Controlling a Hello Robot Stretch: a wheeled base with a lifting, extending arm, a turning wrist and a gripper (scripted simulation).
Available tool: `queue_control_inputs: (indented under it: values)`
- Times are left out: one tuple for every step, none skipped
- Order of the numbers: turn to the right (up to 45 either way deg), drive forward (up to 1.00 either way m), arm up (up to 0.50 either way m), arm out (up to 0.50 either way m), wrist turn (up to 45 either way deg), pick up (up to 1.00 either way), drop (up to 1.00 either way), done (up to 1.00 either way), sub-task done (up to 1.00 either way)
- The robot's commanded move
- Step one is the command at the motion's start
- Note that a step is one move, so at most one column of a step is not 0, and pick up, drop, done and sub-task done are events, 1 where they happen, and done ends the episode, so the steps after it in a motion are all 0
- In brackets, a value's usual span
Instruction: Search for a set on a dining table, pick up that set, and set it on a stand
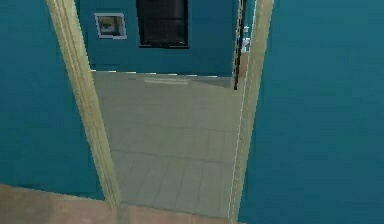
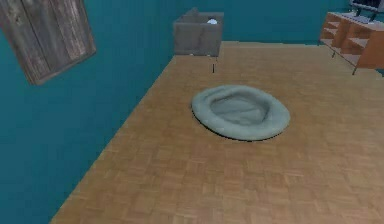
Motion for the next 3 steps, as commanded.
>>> queue_control_inputs:
  values:
    - [0.0,0.10,0.00,0.00,0.0,0.00,0.00,0.00,0.00]
    - [-9.0,0.00,0.00,0.00,0.0,0.00,0.00,0.00,0.00]
    - [0.0,0.80,0.00,0.00,0.0,0.00,0.00,0.00,0.00]
